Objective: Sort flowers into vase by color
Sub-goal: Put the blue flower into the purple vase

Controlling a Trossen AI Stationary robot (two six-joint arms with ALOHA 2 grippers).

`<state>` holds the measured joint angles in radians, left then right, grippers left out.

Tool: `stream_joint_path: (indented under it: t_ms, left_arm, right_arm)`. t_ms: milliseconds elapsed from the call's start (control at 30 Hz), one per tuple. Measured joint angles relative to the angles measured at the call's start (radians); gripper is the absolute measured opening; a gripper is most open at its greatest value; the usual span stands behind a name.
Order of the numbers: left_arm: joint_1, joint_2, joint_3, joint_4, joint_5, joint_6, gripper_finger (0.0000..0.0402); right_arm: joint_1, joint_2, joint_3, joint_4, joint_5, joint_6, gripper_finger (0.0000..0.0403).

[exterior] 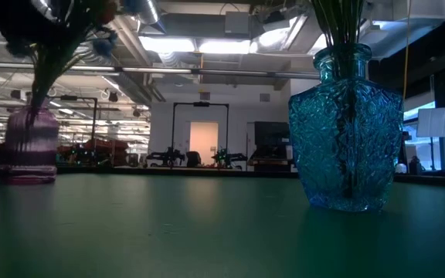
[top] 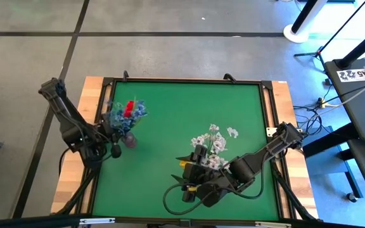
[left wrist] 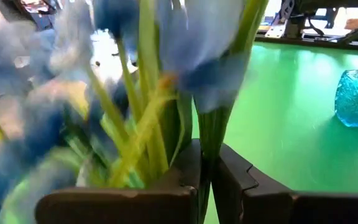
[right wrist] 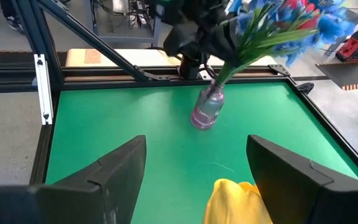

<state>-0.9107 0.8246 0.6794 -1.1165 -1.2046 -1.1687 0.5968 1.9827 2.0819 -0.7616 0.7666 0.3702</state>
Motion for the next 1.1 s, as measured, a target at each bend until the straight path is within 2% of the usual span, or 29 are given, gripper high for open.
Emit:
stream_joint_path:
  t_ms: [300, 567, 700, 900, 1100]
  left_arm:
    - [0.001, 0.000, -0.128, 0.194, -0.071, 0.035, 0.0016]
    - [0.002, 0.000, -0.201, 0.441, -0.059, 0.235, 0.0018]
    - [0.031, 0.000, -0.197, 0.448, 0.031, 0.282, 0.0040]
    - [0.105, -0.002, -0.123, 0.436, 0.207, 0.369, 0.0105]
    - [0.194, -0.003, 0.001, 0.278, 0.456, 0.385, 0.0160]
  right_arm:
    - [0.000, 0.000, 0.000, 0.000, 0.000, 0.000, 0.0276]
    - [-0.001, 0.000, 0.000, -0.001, 0.000, 0.000, 0.0276]
    - [-0.001, 0.000, 0.000, -0.014, -0.001, 0.000, 0.0276]
    - [-0.002, 0.000, 0.000, -0.025, -0.001, 0.000, 0.0276]
    - [-0.002, 0.000, 0.000, 0.005, -0.005, -0.008, 0.0276]
